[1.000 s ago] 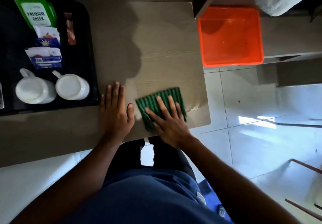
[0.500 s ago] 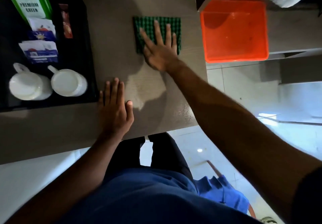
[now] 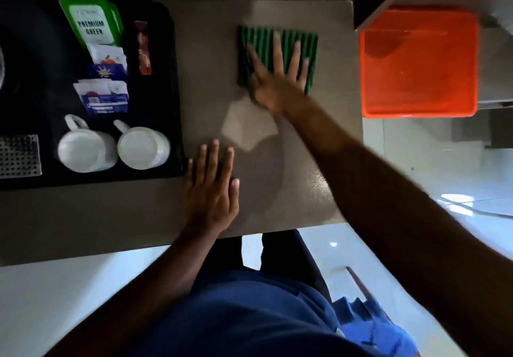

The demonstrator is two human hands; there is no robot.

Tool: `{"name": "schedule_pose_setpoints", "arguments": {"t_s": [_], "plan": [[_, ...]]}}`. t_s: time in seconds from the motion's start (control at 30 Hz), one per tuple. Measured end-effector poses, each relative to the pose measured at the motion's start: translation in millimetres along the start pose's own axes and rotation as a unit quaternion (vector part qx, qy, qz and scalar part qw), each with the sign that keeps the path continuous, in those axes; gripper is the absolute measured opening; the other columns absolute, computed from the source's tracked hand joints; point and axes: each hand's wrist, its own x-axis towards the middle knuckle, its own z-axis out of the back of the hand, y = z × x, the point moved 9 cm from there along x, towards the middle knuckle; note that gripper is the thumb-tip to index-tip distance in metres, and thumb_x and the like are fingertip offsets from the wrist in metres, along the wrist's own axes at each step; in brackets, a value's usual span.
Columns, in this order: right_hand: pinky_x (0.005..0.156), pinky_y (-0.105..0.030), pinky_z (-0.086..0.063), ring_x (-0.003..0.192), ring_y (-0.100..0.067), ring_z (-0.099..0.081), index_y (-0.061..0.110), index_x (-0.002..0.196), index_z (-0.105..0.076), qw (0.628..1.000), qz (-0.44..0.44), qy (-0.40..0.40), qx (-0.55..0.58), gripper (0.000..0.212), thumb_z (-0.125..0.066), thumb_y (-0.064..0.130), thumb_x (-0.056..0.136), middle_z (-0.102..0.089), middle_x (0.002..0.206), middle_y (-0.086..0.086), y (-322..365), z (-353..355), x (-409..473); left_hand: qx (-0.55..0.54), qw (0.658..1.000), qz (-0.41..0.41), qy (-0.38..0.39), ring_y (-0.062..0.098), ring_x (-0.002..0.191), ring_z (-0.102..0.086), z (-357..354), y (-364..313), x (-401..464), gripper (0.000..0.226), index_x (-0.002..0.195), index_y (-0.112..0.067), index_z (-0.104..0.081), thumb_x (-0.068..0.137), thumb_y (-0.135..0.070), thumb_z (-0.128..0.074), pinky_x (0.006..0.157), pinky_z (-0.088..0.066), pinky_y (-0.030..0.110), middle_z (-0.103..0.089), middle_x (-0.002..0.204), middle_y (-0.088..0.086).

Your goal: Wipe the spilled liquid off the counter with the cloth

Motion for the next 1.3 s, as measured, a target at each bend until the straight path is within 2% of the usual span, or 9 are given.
{"name": "schedule_pose_setpoints", "arguments": {"t_s": [0.2, 0.33, 0.5, 0.6, 0.83, 1.0, 1.13, 1.2, 1.3], "plan": [[0.120, -0.067, 0.005, 0.151, -0.047, 0.015, 0.049, 0.155, -0.006, 0.997, 0.057, 0.012, -0.041, 0.061, -0.022, 0.057, 0.096, 0.009, 0.170, -0.005, 4.1, 8.1, 25.7, 0.004, 1.000, -0.003, -0.008, 0.033, 0.156, -0.022, -0.3, 0.1, -0.4, 0.061, 0.159, -0.018, -0.032, 0.102, -0.039, -0.038, 0.125, -0.012, 0.050, -0.026, 0.168, 0.014], [0.117, -0.066, -0.021, 0.151, -0.051, -0.010, 0.042, 0.157, -0.021, 0.994, 0.063, -0.042, -0.074, 0.060, -0.032, 0.054, 0.099, -0.014, 0.168, -0.012, -23.3, -21.9, -118.4, -0.004, 1.000, 0.002, -0.007, 0.032, 0.156, -0.024, 0.7, -1.0, -0.7, 0.059, 0.157, -0.018, -0.038, 0.101, -0.038, -0.039, 0.125, -0.013, 0.050, -0.029, 0.167, 0.014], [0.112, -0.076, -0.022, 0.150, -0.050, 0.007, 0.048, 0.156, 0.002, 0.994, 0.024, 0.102, -0.037, 0.071, -0.034, 0.052, 0.095, 0.015, 0.168, -0.006, -49.0, -91.3, -281.9, -0.012, 1.000, 0.015, -0.018, 0.031, 0.155, -0.026, 1.2, 1.2, -1.5, 0.061, 0.156, -0.019, -0.041, 0.099, -0.039, -0.045, 0.125, -0.016, 0.052, -0.031, 0.166, 0.013], [0.115, -0.075, -0.011, 0.150, -0.050, 0.013, 0.051, 0.154, 0.006, 0.997, 0.015, 0.079, -0.010, 0.070, -0.031, 0.055, 0.095, 0.013, 0.169, -0.007, -44.2, -75.2, -227.0, -0.020, 0.999, 0.015, -0.019, 0.030, 0.155, -0.026, 0.6, 2.2, -2.0, 0.062, 0.155, -0.020, -0.041, 0.097, -0.040, -0.047, 0.124, -0.019, 0.053, -0.032, 0.166, 0.012], [0.119, -0.069, -0.005, 0.151, -0.051, 0.001, 0.047, 0.154, -0.020, 0.998, -0.007, -0.056, -0.024, 0.063, -0.031, 0.057, 0.093, -0.006, 0.170, -0.008, 8.4, 6.6, 11.6, -0.037, 0.999, 0.018, -0.020, 0.033, 0.154, -0.029, 3.5, 0.7, -1.0, 0.060, 0.153, -0.018, -0.046, 0.096, -0.038, -0.050, 0.123, -0.025, 0.055, -0.036, 0.164, 0.014], [0.118, -0.065, -0.018, 0.152, -0.049, -0.008, 0.045, 0.156, -0.018, 0.992, 0.068, -0.076, -0.077, 0.060, -0.032, 0.057, 0.099, -0.012, 0.169, -0.009, -6.8, -13.4, -84.3, -0.028, 0.999, 0.022, -0.020, 0.033, 0.153, -0.030, 1.9, 1.8, -0.5, 0.062, 0.153, -0.019, -0.046, 0.094, -0.040, -0.049, 0.122, -0.026, 0.055, -0.036, 0.164, 0.014], [0.114, -0.072, -0.022, 0.152, -0.050, 0.004, 0.047, 0.157, -0.006, 0.998, 0.029, 0.030, -0.043, 0.065, -0.032, 0.056, 0.098, 0.009, 0.170, -0.006, -45.0, -76.7, -258.4, -0.016, 1.000, 0.021, -0.018, 0.031, 0.154, -0.026, 3.3, 1.6, -0.7, 0.062, 0.153, -0.019, -0.043, 0.095, -0.040, -0.047, 0.123, -0.021, 0.053, -0.035, 0.165, 0.013], [0.113, -0.075, -0.020, 0.151, -0.051, 0.004, 0.049, 0.156, -0.005, 0.997, 0.026, 0.062, -0.031, 0.067, -0.033, 0.057, 0.096, 0.013, 0.169, -0.005, -45.7, -87.7, -262.8, -0.009, 1.000, 0.022, -0.010, 0.032, 0.154, -0.026, 3.7, 0.4, 0.9, 0.063, 0.154, -0.019, -0.042, 0.095, -0.040, -0.047, 0.123, -0.020, 0.052, -0.034, 0.165, 0.013], [0.115, -0.073, -0.016, 0.150, -0.054, -0.004, 0.047, 0.156, -0.014, 0.999, 0.032, -0.006, -0.022, 0.065, -0.035, 0.057, 0.096, -0.006, 0.170, -0.009, -28.1, -51.3, -163.7, -0.011, 1.000, 0.019, -0.001, 0.033, 0.154, -0.026, 2.3, 0.7, -0.8, 0.062, 0.154, -0.018, -0.043, 0.096, -0.040, -0.045, 0.124, -0.018, 0.051, -0.035, 0.165, 0.015]]}}
